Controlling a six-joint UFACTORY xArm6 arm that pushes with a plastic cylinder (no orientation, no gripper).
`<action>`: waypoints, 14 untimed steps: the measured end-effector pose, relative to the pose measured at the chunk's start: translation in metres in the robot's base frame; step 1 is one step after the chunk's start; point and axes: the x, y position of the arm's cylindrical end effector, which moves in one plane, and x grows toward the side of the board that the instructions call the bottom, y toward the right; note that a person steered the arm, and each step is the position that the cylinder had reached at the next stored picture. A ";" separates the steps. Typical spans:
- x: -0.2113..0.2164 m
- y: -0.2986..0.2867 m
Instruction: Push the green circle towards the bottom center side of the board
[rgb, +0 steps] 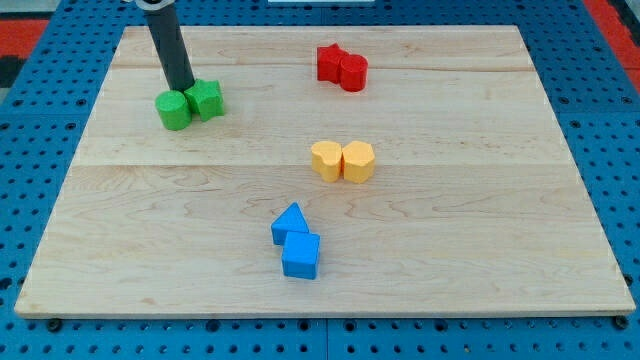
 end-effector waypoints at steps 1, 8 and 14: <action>-0.005 -0.007; 0.049 0.013; 0.079 0.029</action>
